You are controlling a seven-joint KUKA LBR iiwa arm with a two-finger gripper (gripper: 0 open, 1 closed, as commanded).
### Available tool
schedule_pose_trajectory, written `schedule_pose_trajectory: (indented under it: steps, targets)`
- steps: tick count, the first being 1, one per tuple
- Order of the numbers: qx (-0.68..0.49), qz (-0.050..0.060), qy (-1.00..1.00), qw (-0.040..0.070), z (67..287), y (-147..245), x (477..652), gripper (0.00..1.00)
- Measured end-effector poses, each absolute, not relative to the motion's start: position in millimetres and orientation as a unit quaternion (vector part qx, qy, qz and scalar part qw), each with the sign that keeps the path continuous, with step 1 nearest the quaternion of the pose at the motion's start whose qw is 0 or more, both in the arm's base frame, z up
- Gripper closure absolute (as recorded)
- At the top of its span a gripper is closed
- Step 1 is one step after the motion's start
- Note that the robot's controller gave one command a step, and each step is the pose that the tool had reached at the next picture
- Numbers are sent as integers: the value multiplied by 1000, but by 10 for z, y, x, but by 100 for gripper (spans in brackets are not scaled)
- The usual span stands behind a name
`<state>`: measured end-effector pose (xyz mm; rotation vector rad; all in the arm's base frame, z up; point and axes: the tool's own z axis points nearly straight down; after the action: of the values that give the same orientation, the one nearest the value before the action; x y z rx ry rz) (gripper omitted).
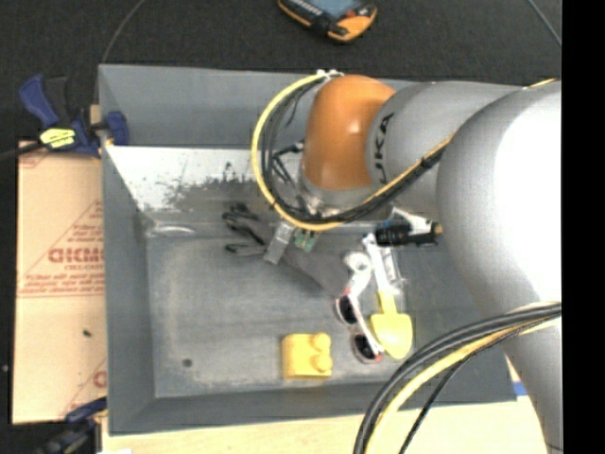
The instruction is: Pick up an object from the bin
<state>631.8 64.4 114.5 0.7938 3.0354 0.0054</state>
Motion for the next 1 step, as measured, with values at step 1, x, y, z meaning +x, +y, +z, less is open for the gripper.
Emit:
schedule_pose_trajectory:
  steps: [1]
  targets:
    - [253, 2, 968, 4, 1399, 640, 6329, 100]
